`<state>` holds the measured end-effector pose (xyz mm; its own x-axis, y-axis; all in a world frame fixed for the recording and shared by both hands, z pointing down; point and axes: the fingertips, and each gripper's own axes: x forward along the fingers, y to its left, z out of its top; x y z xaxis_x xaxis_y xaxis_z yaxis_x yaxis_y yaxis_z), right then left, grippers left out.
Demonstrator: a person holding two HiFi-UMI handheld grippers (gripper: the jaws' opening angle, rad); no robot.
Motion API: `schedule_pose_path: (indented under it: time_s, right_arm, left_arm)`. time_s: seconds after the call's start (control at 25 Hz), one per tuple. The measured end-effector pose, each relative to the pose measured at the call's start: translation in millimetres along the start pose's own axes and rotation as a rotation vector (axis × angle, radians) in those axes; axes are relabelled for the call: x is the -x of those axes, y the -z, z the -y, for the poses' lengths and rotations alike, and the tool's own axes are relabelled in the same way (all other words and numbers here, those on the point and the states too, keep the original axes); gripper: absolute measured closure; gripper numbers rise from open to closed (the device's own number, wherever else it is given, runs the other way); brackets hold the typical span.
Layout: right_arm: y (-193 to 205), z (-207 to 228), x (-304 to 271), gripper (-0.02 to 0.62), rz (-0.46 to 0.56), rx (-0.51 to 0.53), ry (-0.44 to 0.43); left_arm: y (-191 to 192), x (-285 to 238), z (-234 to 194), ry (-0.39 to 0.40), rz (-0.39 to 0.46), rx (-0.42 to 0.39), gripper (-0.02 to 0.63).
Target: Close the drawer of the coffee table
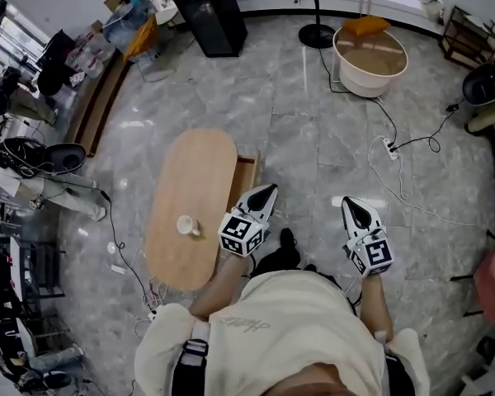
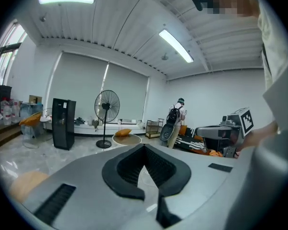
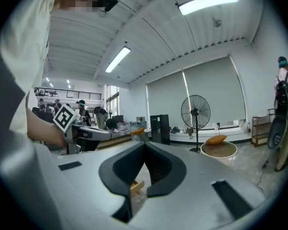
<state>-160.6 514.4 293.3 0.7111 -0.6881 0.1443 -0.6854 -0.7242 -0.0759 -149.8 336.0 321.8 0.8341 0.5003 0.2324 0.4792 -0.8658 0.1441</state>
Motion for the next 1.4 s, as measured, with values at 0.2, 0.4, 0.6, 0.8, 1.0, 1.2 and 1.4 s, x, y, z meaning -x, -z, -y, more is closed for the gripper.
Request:
schedule_pose_path:
  time_s: [0.2, 0.4, 0.6, 0.8, 1.0, 1.2, 1.4]
  right_arm:
    - [-36.4, 9.8, -66.3, 0.601, 0.015, 0.036, 0.000]
    - [-56.1, 2.7, -131.0, 0.601, 0.000, 0.004, -0.023]
    - [-43.3, 5.7, -176.8, 0.601, -0.034, 0.001, -0.014]
    - [-50.2, 20.4, -215.2, 0.601, -0.047, -0.029, -0.034]
    - [-38.6, 44.7, -251.1, 0.601, -0.069, -0.048, -0.110]
    - [-21.2, 99.1, -304.6, 0.601, -0.120, -0.054, -0.229]
    - [-45.6, 134.7, -360.2, 0.601, -0.107, 0.037, -0.405]
  left_arm:
    - [-20.9, -36.6, -52.0, 0.039, 0.023, -0.003, 0.604]
    - [-32.6, -51.0, -116.3, 0.035, 0.007, -0.020, 0.604]
    - [-15.2, -66.4, -171.9, 0.021, -0.018, 0.042, 0.604]
    - [-20.7, -83.3, -197.9, 0.010, -0.023, 0.068, 0.605]
    - [-26.1, -116.1, -218.4, -0.047, -0.035, 0.062, 0.604]
    - [-42.9, -164.1, -236.9, -0.153, -0.050, 0.038, 0.604]
    - [-60.4, -189.6, -252.3, -0.294, -0.042, 0.087, 0.604]
